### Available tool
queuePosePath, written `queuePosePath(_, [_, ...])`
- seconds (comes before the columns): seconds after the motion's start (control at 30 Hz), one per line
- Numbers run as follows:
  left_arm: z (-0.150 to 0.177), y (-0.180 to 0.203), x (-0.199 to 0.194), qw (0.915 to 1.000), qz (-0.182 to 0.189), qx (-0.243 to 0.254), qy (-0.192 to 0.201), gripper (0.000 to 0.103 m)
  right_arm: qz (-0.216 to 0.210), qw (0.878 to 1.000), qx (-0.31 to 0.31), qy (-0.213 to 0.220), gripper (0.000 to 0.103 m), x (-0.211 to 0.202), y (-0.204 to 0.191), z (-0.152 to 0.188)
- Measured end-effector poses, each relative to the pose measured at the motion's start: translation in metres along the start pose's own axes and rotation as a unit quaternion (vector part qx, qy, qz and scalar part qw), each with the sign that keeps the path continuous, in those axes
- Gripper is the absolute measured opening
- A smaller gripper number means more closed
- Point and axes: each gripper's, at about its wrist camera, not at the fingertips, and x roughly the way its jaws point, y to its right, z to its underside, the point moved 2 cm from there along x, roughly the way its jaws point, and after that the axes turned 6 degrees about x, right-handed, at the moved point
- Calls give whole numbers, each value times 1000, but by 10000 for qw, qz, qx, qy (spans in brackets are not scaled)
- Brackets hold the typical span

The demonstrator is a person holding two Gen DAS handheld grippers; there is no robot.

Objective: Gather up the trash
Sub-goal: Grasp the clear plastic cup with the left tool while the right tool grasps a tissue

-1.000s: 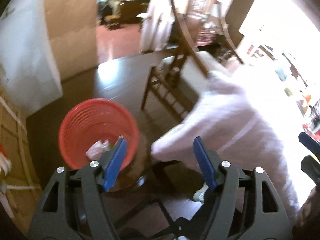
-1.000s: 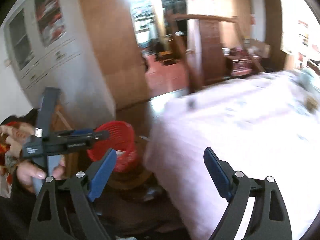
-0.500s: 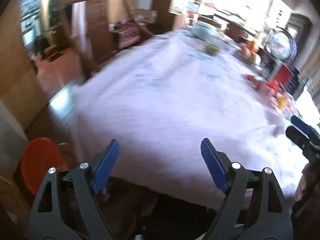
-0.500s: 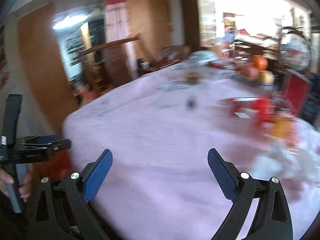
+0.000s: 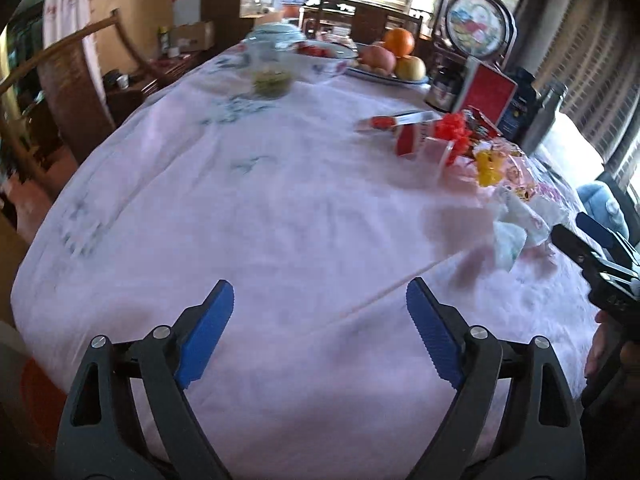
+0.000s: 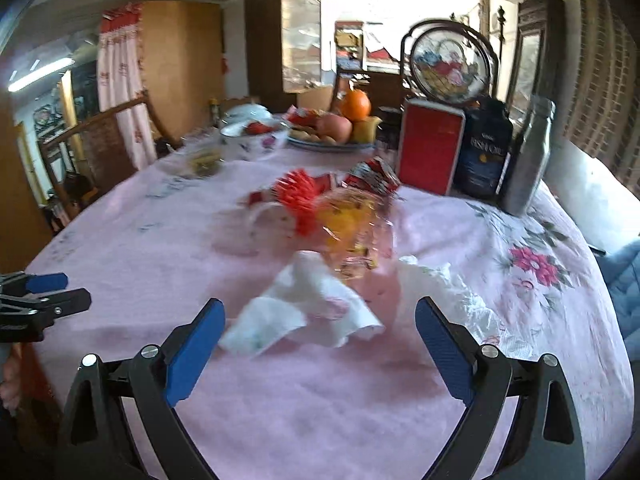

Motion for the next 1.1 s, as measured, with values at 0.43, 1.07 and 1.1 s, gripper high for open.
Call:
queuePosePath(0.43, [-47, 31, 43, 9996, 116, 139, -211, 87, -20, 9973, -165, -718, 66, 43, -6, 10])
queuePosePath(1.07, [-98, 94, 116, 9934, 285, 972, -532, 88, -1259, 9868, 498, -884, 17, 7, 37, 24])
queuePosePath(1.1, [-99, 97, 119, 9931, 287, 1002, -543, 87, -1288, 9863, 524, -882, 17, 4, 40, 25])
